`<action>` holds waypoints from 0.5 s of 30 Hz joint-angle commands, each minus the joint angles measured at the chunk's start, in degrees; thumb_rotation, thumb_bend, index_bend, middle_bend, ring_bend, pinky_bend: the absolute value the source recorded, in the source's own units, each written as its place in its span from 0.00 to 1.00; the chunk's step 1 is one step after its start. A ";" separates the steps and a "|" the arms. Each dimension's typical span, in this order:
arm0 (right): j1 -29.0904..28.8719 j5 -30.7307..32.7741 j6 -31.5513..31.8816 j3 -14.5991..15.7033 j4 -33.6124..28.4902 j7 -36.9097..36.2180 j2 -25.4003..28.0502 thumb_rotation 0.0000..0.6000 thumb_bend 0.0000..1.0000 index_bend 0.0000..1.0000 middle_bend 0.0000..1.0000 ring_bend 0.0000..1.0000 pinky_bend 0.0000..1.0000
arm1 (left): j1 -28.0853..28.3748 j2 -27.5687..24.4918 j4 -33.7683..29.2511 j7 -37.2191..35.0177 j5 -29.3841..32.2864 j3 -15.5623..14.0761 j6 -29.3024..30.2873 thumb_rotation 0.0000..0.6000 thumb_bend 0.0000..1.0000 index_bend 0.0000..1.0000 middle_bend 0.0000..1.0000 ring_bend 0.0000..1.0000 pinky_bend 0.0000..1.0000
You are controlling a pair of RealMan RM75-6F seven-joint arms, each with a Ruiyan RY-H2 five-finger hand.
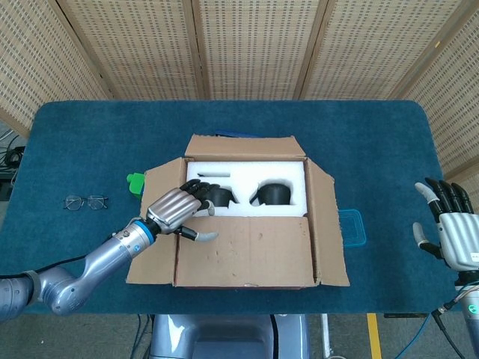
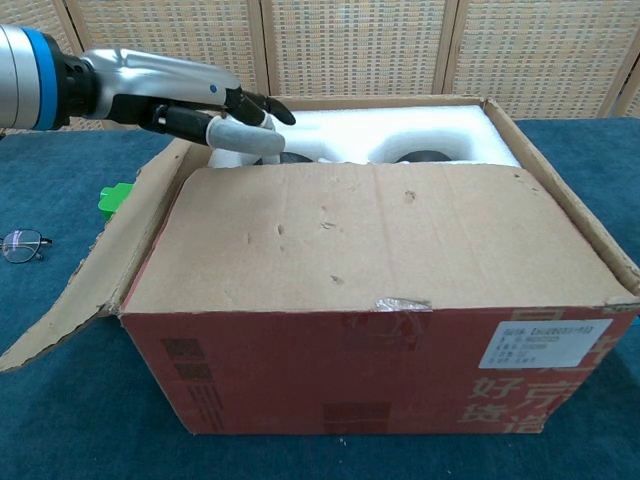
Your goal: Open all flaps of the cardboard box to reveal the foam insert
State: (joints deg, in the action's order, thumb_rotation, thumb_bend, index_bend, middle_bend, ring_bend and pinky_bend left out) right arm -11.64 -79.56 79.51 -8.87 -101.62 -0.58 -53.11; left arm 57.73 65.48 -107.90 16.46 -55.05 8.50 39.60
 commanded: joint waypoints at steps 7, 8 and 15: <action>0.04 0.10 0.07 -0.06 -0.02 0.27 -0.09 1.00 0.50 0.11 0.07 0.00 0.04 | -0.08 -1.91 -1.92 -4.61 1.14 0.83 -2.01 0.12 0.16 0.36 0.00 0.00 0.00; 0.03 0.12 0.04 -0.07 -0.03 0.31 -0.10 1.00 0.50 0.11 0.07 0.00 0.04 | -0.24 -2.30 -2.20 -5.59 1.12 1.09 -2.34 0.12 0.17 0.36 0.00 0.00 0.00; -0.24 0.31 -0.17 -0.32 -0.12 0.69 -0.23 1.00 0.50 0.11 0.07 0.00 0.04 | -2.59 -6.77 -4.48 -15.83 -1.69 4.28 -5.57 0.12 0.17 0.36 0.00 0.00 0.00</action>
State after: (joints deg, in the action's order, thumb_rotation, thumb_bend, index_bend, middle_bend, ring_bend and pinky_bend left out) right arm -11.88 -79.25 79.35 -9.19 -101.74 0.11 -53.34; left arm 56.37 60.77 -111.24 4.38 -55.22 11.20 35.57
